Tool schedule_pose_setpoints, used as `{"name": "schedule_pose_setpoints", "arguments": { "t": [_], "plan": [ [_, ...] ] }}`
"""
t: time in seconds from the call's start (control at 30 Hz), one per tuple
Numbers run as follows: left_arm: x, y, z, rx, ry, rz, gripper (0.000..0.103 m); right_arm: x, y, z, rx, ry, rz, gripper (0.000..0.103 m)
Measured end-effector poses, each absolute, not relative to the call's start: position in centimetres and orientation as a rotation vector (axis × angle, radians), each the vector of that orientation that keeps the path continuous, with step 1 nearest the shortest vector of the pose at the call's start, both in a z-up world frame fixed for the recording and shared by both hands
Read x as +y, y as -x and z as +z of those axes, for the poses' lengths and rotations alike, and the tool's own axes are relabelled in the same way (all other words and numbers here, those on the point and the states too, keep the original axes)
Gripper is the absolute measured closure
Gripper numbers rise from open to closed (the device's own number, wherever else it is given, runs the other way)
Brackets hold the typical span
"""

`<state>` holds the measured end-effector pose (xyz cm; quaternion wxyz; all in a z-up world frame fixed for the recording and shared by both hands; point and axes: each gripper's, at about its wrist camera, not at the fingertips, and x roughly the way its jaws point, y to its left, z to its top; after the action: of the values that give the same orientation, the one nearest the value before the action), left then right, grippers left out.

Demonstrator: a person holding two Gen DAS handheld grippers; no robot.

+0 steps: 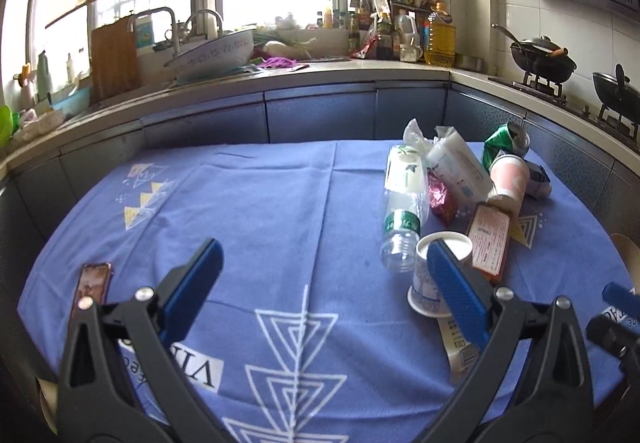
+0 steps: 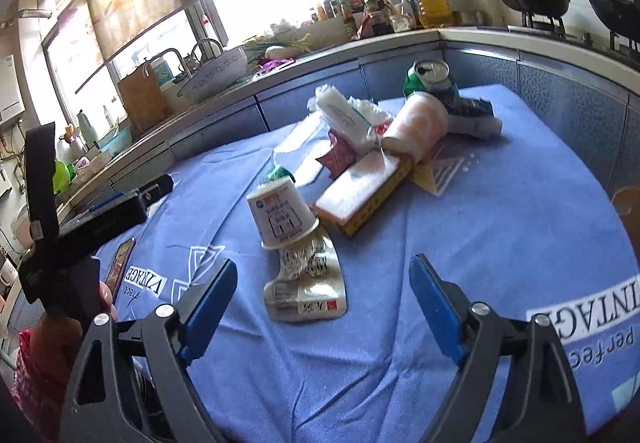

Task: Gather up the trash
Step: 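Move both tools toward the yogurt cup and foil wrapper on the table, then grasp the silver foil wrapper with the right tool while the left grasps the white yogurt cup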

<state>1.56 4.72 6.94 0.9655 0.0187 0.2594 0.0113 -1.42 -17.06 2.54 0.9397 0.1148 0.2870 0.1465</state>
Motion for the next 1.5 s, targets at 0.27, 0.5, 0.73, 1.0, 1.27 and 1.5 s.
{"name": "schedule_pose_setpoints", "arguments": {
  "t": [0.27, 0.5, 0.73, 1.0, 1.27, 1.5],
  "plan": [
    [4.3, -2.8, 6.7, 0.541, -0.024, 0.027, 0.005, -17.5, 0.1, 3.8, 0.558, -0.283, 0.32, 0.041],
    [4.6, -3.1, 6.3, 0.549, -0.02, 0.032, 0.005, -17.5, -0.2, 3.1, 0.583, -0.291, 0.315, 0.042],
    [4.6, -3.4, 5.8, 0.565, -0.023, 0.022, 0.005, -17.5, -0.6, 2.2, 0.617, -0.288, 0.32, 0.053],
    [4.7, -3.9, 5.0, 0.605, 0.01, -0.044, 0.005, -17.8, -2.9, -1.6, 0.746, -0.322, 0.344, 0.069],
    [3.5, -4.0, 4.0, 0.655, -0.006, -0.142, 0.009, -18.3, -5.0, -5.0, 0.867, -0.415, 0.382, 0.07],
    [0.7, -5.5, 4.1, 0.702, -0.008, -0.266, 0.009, -17.5, -6.5, -5.5, 0.904, -0.393, 0.444, 0.07]
  ]
}}
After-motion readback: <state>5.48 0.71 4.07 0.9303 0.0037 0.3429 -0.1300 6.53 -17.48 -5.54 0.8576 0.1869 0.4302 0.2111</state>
